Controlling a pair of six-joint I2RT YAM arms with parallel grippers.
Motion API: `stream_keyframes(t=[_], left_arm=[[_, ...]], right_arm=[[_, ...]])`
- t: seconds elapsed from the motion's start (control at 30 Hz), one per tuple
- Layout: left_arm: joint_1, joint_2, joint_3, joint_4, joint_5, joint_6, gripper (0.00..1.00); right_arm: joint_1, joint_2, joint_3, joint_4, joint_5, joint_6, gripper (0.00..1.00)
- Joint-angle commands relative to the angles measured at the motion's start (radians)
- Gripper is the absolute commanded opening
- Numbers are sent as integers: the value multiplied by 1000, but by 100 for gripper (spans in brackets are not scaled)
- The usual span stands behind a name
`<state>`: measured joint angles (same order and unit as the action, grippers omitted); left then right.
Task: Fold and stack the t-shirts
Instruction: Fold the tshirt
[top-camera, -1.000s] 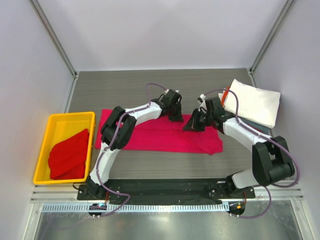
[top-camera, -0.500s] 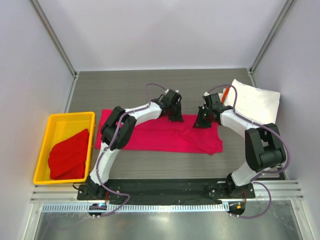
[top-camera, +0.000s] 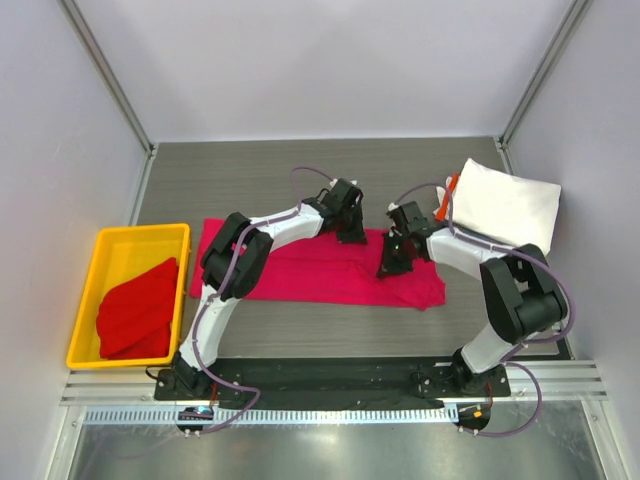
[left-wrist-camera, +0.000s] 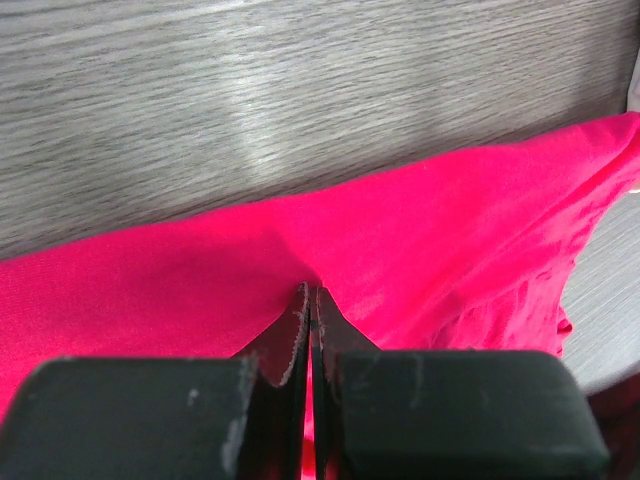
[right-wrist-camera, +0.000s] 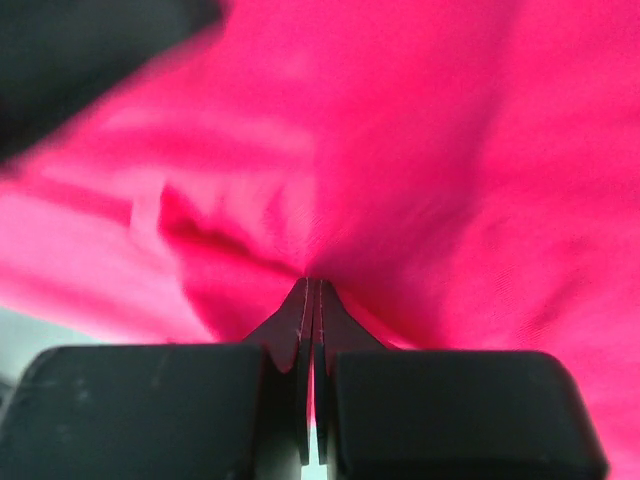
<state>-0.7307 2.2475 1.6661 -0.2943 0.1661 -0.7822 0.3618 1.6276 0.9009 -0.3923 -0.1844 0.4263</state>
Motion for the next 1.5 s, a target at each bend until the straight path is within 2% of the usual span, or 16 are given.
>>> stream_keyframes(t=[0.0,0.2,0.3,0.43,0.53,0.6,0.73,0.8,0.9,0.93,1.0,1.03,1.1,1.13,1.37,1.47], left_arm=[[4,6,7,-49,6,6,0],[5,3,11,-51,4,8,0],[5,-3,8,-51,4,12,0],[5,-35,-25,-13,18,20,0],[4,-100,-69,36,30,38,1],[4,-140,-112,67,21,63,6],[4,-271,-198,130,16,106,28],[2,-304,-233,147,30,115,33],[-15,-361,-278,159,55,126,39],[-24,-374,-292,164,59,127,40],[-62,-411,-322,178,58,144,43],[-76,-419,-325,178,50,153,46],[-113,-425,-325,169,27,166,48],[-122,-424,-318,159,23,163,48],[-199,-359,-214,-7,-83,185,48],[-225,-321,-163,-106,-192,182,49]], right_arm=[[77,-151,-48,-43,-98,29,2],[146,-371,-122,-60,-220,178,2],[147,-429,-114,-75,-198,177,3],[147,-425,-47,-181,35,115,33],[144,-423,-42,-203,143,103,46],[141,-443,-48,-207,169,115,47],[126,-529,-112,-224,270,166,52],[115,-580,-143,-227,313,183,54],[89,-613,-191,-230,367,206,52],[71,-620,-204,-230,379,209,42],[49,-629,-215,-224,398,220,29],[26,-630,-217,-215,393,215,18],[-4,-618,-208,-201,376,197,4],[-18,-594,-192,-191,350,186,1],[-109,-431,-125,-115,284,132,1],[-130,-381,-108,-74,261,127,1]])
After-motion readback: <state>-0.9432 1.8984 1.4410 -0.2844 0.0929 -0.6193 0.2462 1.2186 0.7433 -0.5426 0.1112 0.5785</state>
